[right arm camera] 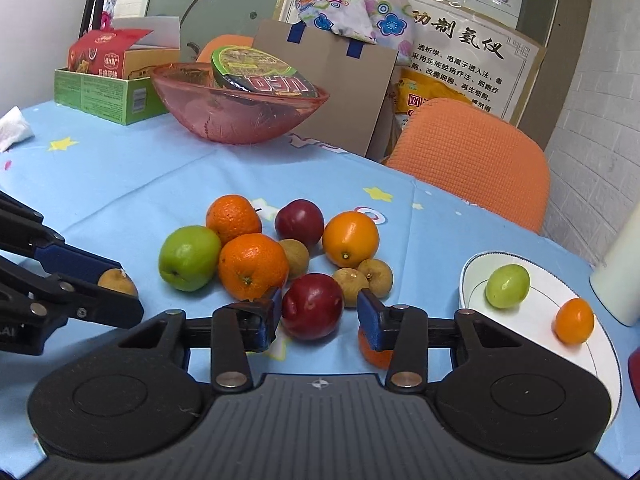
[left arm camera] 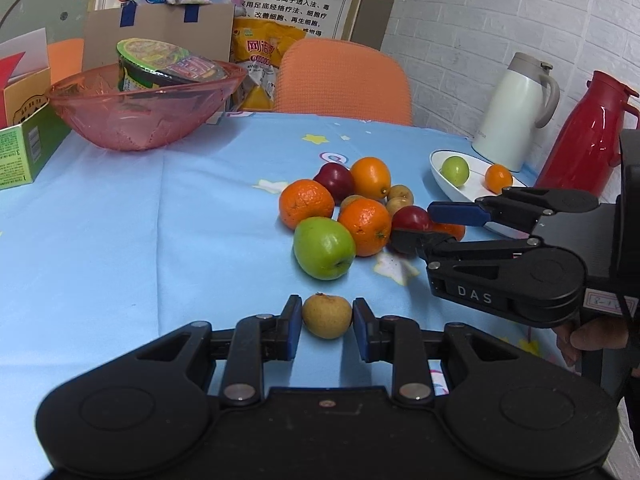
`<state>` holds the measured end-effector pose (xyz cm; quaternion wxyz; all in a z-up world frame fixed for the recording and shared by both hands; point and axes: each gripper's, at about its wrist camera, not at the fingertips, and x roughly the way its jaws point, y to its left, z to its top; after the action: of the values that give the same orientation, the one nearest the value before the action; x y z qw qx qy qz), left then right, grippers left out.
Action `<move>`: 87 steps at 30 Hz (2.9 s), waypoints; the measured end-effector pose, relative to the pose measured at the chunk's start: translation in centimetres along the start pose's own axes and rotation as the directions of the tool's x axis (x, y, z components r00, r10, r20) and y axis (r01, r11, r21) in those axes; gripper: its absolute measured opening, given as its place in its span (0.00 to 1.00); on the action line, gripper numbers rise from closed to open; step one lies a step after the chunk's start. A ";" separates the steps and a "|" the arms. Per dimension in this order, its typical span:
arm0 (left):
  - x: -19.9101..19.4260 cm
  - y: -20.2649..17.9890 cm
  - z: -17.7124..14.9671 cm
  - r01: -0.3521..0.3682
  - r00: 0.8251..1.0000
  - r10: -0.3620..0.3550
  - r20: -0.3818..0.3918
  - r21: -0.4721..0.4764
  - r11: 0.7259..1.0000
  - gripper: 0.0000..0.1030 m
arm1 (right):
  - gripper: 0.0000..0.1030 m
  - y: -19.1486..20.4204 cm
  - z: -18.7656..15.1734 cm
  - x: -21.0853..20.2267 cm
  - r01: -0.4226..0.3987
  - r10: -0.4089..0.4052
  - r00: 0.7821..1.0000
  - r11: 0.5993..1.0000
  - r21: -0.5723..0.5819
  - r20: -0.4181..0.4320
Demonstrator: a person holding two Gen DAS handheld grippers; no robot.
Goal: Organize fruits
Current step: 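Grasp a brown kiwi with the left gripper while the right gripper grasps a red plum, then carry the kiwi and red plum in both grippers over the white plate, then open the right gripper on the red plum while the left gripper releases the kiwi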
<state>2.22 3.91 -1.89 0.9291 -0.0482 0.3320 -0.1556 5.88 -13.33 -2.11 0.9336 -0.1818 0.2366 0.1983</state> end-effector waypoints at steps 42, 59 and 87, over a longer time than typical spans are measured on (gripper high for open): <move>8.0 -12.0 10.4 0.260 0.964 -0.266 0.025 0.130 0.957 0.89 | 0.60 -12.9 -4.8 -6.5 0.260 -0.288 0.956 0.918 0.300 0.051; 17.8 -18.5 12.7 0.257 0.965 -0.262 -0.020 0.282 0.924 0.89 | 0.60 -17.3 -7.5 -3.6 0.282 -0.293 0.956 0.904 0.323 -0.015; 18.9 -18.4 14.0 0.150 0.982 -0.175 0.074 0.260 0.954 1.00 | 1.00 -17.7 -6.7 -2.5 0.297 -0.299 0.954 0.922 0.250 -0.029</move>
<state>20.09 -19.79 1.14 0.9265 0.0365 0.2593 -0.2701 9.52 -32.06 -1.98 0.9695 -0.0947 0.2250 0.0233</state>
